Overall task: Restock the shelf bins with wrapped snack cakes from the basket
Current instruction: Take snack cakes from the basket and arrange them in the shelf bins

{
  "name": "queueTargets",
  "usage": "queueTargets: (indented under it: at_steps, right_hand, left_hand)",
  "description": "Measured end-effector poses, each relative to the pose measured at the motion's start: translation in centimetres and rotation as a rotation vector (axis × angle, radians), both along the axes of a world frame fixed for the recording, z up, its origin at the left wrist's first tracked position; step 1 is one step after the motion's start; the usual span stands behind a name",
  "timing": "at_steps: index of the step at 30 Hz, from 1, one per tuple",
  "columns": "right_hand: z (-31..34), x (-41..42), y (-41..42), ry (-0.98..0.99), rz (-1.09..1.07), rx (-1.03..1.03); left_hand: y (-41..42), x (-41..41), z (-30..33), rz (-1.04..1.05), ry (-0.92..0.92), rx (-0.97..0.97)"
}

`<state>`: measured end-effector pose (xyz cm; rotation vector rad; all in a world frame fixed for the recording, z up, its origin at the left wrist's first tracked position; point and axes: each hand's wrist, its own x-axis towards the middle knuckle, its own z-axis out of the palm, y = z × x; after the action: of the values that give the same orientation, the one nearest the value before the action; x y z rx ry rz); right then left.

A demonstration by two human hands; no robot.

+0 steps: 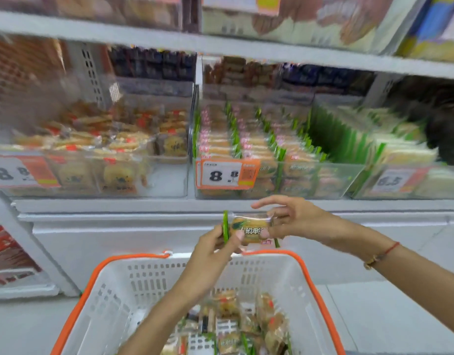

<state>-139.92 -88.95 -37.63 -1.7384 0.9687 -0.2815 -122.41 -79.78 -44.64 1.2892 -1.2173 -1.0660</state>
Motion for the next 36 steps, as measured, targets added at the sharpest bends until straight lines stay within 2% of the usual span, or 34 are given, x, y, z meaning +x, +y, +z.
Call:
queueTargets:
  at_steps: [3,5,8,10,16,18,20,22,24,28,32,36]
  right_hand:
    - [1.4,-0.2,0.6,-0.237,-0.159,0.03]
    - [1.9,0.2,0.8,-0.343,-0.261,0.034]
    - [3.0,0.3,1.2,-0.327,-0.318,-0.04]
    - [3.6,0.3,1.5,-0.326,-0.308,-0.098]
    - [3.9,-0.2,1.8,-0.395,-0.407,-0.21]
    - [4.3,-0.4,1.8,-0.438,-0.459,-0.202]
    - [4.8,-0.9,1.2,-0.429,-0.499,-0.288]
    - [6.0,-1.4,-0.6,-0.375,-0.56,-0.455]
    - [7.7,-2.0,-3.3,-0.283,-0.595,-0.634]
    - [9.1,-2.7,-11.7,0.207,-0.541,-0.95]
    - [9.5,-2.6,-17.4,0.514,-0.488,-1.02]
    - [8.8,-1.7,-20.9,0.726,-0.415,-1.024]
  left_hand:
    - [-0.5,-0.7,2.2,0.084,0.097,-0.061]
    - [-1.0,-1.1,3.2,0.102,0.12,-0.035]
    - [-1.8,-1.7,4.6,-0.022,0.042,0.016]
    - [-2.3,-2.3,5.6,-0.022,0.031,0.005]
    - [-3.9,-4.0,8.0,0.105,0.074,-0.238]
    - [-4.3,-4.0,8.7,0.161,-0.011,-0.323]
    - [-5.0,-2.8,9.5,0.347,-0.275,-0.46]
    - [-6.2,-0.4,10.7,0.565,-0.494,-0.62]
    - [-7.8,2.1,11.8,0.693,-0.629,-0.649]
    - [-11.0,5.5,13.2,0.739,-0.822,-0.406]
    - [-12.5,6.8,12.7,0.695,-0.873,-0.186]
    - [-12.1,6.9,10.8,0.662,-0.878,-0.122]
